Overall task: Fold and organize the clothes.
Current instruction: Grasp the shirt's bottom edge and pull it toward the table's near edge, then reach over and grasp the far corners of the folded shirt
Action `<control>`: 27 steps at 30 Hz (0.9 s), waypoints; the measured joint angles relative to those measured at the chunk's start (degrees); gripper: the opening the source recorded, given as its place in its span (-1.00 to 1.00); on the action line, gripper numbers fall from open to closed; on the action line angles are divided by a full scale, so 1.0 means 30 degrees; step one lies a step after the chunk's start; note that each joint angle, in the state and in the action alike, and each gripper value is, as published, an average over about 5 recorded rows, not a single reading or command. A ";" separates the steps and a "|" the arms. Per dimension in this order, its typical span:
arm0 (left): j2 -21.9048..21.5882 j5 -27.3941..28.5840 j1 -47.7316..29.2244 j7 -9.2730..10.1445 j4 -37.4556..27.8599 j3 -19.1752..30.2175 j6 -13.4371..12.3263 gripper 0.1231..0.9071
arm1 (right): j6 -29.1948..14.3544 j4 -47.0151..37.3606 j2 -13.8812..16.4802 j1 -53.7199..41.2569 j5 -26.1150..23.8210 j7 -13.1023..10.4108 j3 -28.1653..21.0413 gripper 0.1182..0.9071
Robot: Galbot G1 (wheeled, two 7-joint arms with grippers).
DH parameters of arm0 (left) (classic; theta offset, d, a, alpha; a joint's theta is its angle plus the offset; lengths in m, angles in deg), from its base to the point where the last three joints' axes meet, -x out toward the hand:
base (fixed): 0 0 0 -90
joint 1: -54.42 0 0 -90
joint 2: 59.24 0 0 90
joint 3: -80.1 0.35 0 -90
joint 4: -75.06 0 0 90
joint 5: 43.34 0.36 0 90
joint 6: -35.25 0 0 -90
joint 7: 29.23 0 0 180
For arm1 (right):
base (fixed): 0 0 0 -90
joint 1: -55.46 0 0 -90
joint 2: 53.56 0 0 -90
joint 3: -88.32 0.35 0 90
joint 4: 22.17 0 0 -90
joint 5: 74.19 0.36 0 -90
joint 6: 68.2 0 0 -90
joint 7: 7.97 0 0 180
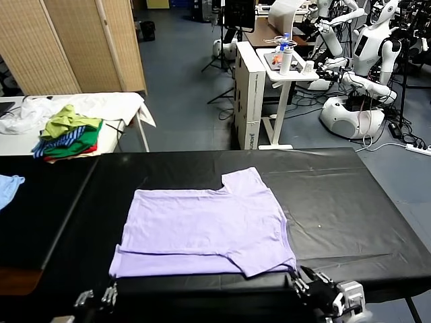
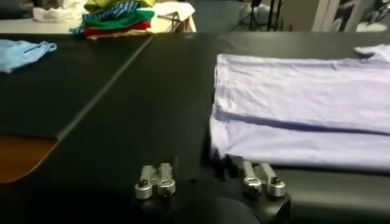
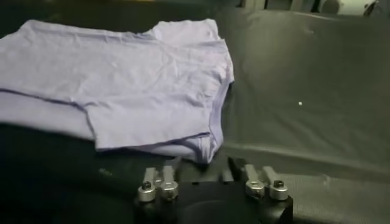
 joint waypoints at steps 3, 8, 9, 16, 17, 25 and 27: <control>-0.1099 -0.1929 -0.1837 0.0684 -0.0649 0.0385 0.0180 1.00 | 0.0308 -0.2046 -0.0246 -0.3025 0.0033 -0.0231 -0.1688 1.00; -0.3167 -0.4148 -0.4990 0.1344 -0.2458 0.1493 0.0832 1.00 | 0.1011 -0.5477 -0.0915 -0.7702 -0.0208 -0.0709 -0.4522 1.00; -0.3567 -0.4575 -0.5660 0.1454 -0.2941 0.1770 0.0975 1.00 | 0.1154 -0.6197 -0.1109 -0.8565 -0.0258 -0.0804 -0.5090 1.00; -0.5575 -0.7165 -1.0481 0.1992 -0.6760 0.3799 0.2153 1.00 | 0.1563 -1.0519 -0.2668 -1.3144 -0.0316 -0.0831 -0.8155 1.00; -0.5728 -0.7275 -1.1078 0.1964 -0.7274 0.4045 0.2239 1.00 | 0.1565 -1.1019 -0.2898 -1.3578 -0.0339 -0.0806 -0.8403 1.00; -0.6194 -0.6506 -1.4402 0.0934 -1.0995 0.5510 0.2169 1.00 | 0.1533 -1.3895 -0.4445 -1.5347 -0.0697 -0.0746 -0.9272 1.00; -0.6193 -0.6051 -1.4938 0.0629 -1.1728 0.5813 0.2083 1.00 | 0.1506 -1.4404 -0.4734 -1.5516 -0.0775 -0.0737 -0.9299 1.00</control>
